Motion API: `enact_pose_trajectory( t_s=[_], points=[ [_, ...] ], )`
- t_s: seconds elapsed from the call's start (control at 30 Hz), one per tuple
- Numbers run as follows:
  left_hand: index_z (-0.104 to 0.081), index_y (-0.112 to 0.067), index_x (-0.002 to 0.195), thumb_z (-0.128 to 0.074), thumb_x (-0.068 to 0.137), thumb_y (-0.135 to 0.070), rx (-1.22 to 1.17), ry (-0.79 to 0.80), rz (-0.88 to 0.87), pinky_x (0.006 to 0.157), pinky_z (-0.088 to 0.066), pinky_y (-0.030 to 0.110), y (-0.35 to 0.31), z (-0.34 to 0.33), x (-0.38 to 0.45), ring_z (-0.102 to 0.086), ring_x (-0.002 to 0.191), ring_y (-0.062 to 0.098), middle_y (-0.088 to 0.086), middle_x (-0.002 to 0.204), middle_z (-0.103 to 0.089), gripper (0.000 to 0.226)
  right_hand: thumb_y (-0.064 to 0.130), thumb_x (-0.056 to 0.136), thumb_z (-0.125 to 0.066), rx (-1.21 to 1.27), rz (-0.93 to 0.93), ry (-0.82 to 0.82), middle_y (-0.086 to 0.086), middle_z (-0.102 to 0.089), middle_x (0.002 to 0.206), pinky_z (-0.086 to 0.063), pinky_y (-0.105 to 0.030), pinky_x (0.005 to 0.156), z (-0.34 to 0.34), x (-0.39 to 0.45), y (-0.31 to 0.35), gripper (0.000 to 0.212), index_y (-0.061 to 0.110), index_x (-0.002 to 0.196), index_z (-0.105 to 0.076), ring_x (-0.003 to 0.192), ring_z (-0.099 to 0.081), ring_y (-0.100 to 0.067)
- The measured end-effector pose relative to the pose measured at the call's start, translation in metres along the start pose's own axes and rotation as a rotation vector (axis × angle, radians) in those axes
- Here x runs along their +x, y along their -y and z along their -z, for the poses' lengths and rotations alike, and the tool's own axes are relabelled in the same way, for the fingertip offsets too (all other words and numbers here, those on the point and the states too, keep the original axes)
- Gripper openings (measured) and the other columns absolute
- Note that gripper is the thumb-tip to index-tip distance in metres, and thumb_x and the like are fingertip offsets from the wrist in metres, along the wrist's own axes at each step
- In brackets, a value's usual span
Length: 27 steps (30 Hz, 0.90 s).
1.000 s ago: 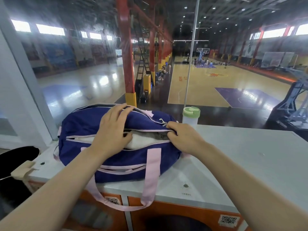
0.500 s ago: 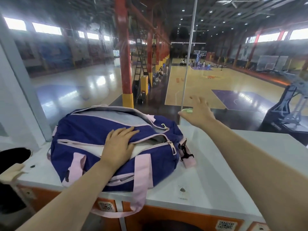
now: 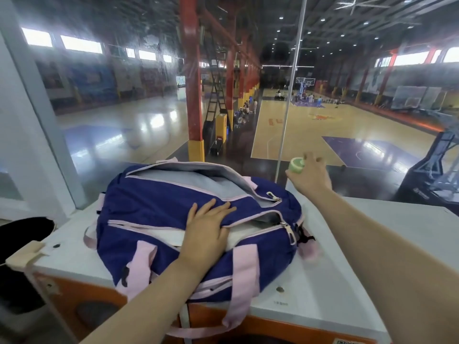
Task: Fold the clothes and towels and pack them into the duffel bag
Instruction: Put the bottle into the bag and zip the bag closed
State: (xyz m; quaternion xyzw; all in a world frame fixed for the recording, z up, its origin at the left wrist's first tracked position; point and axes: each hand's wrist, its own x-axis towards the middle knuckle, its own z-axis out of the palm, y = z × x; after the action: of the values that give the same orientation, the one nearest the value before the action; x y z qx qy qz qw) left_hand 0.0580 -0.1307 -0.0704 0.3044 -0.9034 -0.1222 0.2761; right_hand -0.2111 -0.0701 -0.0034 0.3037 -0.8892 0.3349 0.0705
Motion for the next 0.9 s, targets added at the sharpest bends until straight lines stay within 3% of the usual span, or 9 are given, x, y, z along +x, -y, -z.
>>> enact_pose_trajectory(
  t_s=[0.2,0.37,0.47,0.6,0.67,0.77,0.83,0.9],
  points=[
    [-0.045,-0.037,0.141,-0.035,0.087,-0.031,-0.038,0.066,-0.081,0.12,-0.001,0.044,-0.083,-0.031,-0.012,-0.021,0.145,0.015,-0.015,0.15,-0.041,0.055,0.043,0.085,-0.063,0.13,0.087,-0.229,-0.014,-0.037,0.138,-0.044,-0.044,0.093,0.075,-0.015,0.0,0.071,0.018,0.144,-0.03,0.119,-0.048,-0.037],
    [-0.048,-0.031,0.14,-0.046,0.093,-0.025,-0.105,0.09,-0.119,0.118,0.001,0.049,-0.151,-0.054,-0.019,-0.023,0.145,0.022,-0.009,0.149,-0.044,0.048,0.045,0.084,-0.064,0.239,0.176,-0.212,-0.008,-0.04,0.133,-0.036,-0.029,0.086,0.116,-0.038,0.012,0.068,0.018,0.14,-0.038,0.108,-0.05,-0.025],
    [-0.043,-0.029,0.143,-0.044,0.097,-0.026,-0.107,0.137,-0.125,0.118,0.004,0.048,-0.179,-0.058,-0.019,-0.017,0.147,0.021,-0.009,0.152,-0.038,0.046,0.047,0.082,-0.066,0.267,0.204,-0.181,-0.002,-0.043,0.125,-0.036,-0.028,0.083,0.132,-0.052,0.019,0.064,0.02,0.135,-0.042,0.1,-0.047,-0.018],
    [-0.041,-0.03,0.143,-0.045,0.097,-0.025,-0.11,0.165,-0.148,0.119,-0.001,0.045,-0.18,-0.057,-0.017,-0.019,0.146,0.018,-0.01,0.153,-0.036,0.047,0.048,0.079,-0.069,0.304,0.278,-0.08,0.0,-0.046,0.121,-0.044,-0.021,0.076,0.141,-0.072,0.014,0.06,0.025,0.129,-0.045,0.1,-0.053,-0.016],
    [-0.048,-0.025,0.139,-0.05,0.093,-0.02,-0.177,0.115,-0.166,0.119,-0.014,0.041,-0.171,-0.052,-0.014,-0.032,0.14,0.018,-0.006,0.147,-0.045,0.046,0.047,0.081,-0.068,0.288,0.313,-0.044,0.002,-0.047,0.12,-0.037,-0.007,0.065,0.144,-0.08,0.006,0.054,0.028,0.126,-0.046,0.098,-0.052,-0.012],
    [-0.054,-0.02,0.132,-0.054,0.088,-0.013,-0.23,0.073,-0.167,0.108,-0.035,0.036,-0.162,-0.037,-0.005,-0.048,0.124,0.02,-0.002,0.134,-0.057,0.045,0.046,0.08,-0.069,0.265,0.363,-0.02,0.002,-0.046,0.12,-0.034,-0.007,0.07,0.15,-0.089,-0.005,0.055,0.027,0.126,-0.046,0.1,-0.049,-0.011],
    [-0.053,-0.024,0.131,-0.053,0.087,-0.016,-0.135,0.055,-0.178,0.108,-0.033,0.035,-0.154,-0.028,0.002,-0.047,0.123,0.018,-0.005,0.132,-0.057,0.045,0.048,0.078,-0.07,0.275,0.385,-0.007,0.002,-0.047,0.118,-0.036,-0.012,0.072,0.152,-0.09,-0.011,0.057,0.026,0.124,-0.044,0.1,-0.05,-0.011],
    [-0.05,-0.029,0.132,-0.053,0.086,-0.018,-0.002,0.003,-0.188,0.114,-0.019,0.037,-0.143,-0.021,0.008,-0.041,0.129,0.016,-0.009,0.135,-0.053,0.048,0.047,0.079,-0.071,0.283,0.381,0.024,0.004,-0.05,0.114,-0.038,-0.013,0.07,0.153,-0.09,-0.013,0.056,0.027,0.122,-0.042,0.096,-0.053,-0.007]
  ],
)
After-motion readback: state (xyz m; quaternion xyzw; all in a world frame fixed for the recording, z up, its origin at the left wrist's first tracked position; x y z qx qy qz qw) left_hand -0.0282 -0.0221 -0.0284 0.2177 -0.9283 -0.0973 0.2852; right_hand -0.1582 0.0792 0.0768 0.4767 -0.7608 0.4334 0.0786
